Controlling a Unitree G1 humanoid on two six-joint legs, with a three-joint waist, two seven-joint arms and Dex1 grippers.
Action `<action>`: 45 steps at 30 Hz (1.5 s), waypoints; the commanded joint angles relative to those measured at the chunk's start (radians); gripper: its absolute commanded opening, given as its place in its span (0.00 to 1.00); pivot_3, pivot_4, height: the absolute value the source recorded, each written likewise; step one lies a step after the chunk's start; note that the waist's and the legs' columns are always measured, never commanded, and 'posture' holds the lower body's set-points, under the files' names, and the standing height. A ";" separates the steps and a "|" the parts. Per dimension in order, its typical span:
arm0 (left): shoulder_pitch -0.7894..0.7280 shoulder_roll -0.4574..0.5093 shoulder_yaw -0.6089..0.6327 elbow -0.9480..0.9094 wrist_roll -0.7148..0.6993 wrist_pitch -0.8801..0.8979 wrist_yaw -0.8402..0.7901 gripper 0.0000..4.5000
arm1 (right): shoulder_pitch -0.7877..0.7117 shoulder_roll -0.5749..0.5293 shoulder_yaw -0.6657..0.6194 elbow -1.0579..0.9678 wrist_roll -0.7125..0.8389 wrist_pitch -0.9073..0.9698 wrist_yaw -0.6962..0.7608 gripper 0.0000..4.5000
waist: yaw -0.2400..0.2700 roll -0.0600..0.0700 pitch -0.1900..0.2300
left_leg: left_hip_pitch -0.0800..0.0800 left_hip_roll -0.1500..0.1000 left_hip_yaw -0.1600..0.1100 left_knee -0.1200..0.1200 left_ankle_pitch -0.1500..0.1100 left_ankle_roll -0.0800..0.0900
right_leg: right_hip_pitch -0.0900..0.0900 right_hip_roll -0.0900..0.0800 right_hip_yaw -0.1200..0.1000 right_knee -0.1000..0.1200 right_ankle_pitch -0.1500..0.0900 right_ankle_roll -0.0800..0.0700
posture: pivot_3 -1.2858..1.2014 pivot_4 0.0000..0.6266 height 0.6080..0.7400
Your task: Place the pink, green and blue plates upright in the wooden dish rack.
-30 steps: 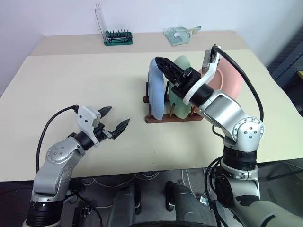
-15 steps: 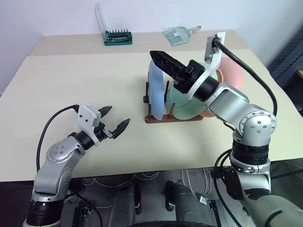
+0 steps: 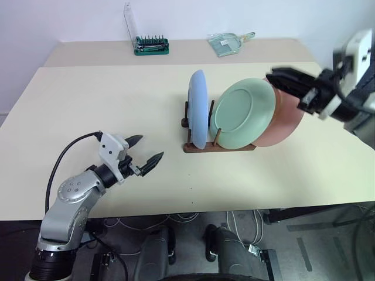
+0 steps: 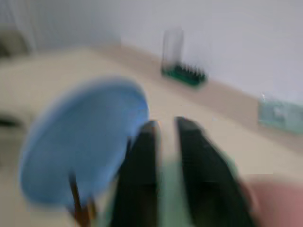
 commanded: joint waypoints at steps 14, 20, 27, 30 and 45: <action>-0.057 0.014 -0.101 -0.046 -0.026 -0.003 -0.091 1.00 | 0.153 -0.062 0.039 -0.120 -0.345 -0.100 0.116 0.01 | -0.001 0.001 0.000 | 0.000 0.001 0.001 0.000 0.000 0.000 | -0.001 -0.001 0.000 -0.001 0.000 -0.001 | 0.52 0.24 1.00; -0.022 0.013 -0.094 -0.033 -0.015 -0.038 -0.095 1.00 | 0.098 -0.019 0.088 -0.126 -0.374 -0.116 0.136 0.01 | -0.006 0.001 0.000 | 0.000 0.001 0.001 0.000 0.000 0.000 | -0.001 0.000 0.000 -0.001 0.001 -0.001 | 0.52 0.24 1.00; 0.011 0.005 -0.095 -0.030 -0.004 -0.067 -0.091 1.00 | 0.059 0.003 0.095 -0.125 -0.390 -0.108 0.159 0.01 | 0.001 0.001 0.000 | 0.000 0.001 0.002 0.000 0.000 0.000 | -0.002 0.000 0.000 -0.001 0.001 -0.001 | 0.52 0.24 1.00; 0.015 0.004 -0.096 -0.026 -0.002 -0.076 -0.092 1.00 | 0.058 0.001 0.088 -0.124 -0.396 -0.109 0.169 0.01 | 0.001 0.001 0.000 | 0.000 0.001 0.002 0.000 0.000 0.000 | -0.002 -0.001 0.000 -0.002 0.001 -0.001 | 0.52 0.24 1.00; -0.010 -0.014 -0.113 -0.022 0.008 -0.071 -0.085 1.00 | -0.030 0.096 0.135 -0.213 -0.329 -0.055 0.179 0.01 | 0.001 0.001 0.000 | 0.000 0.001 0.003 0.000 0.000 0.000 | -0.001 0.000 0.000 -0.001 0.001 -0.002 | 0.52 0.24 1.00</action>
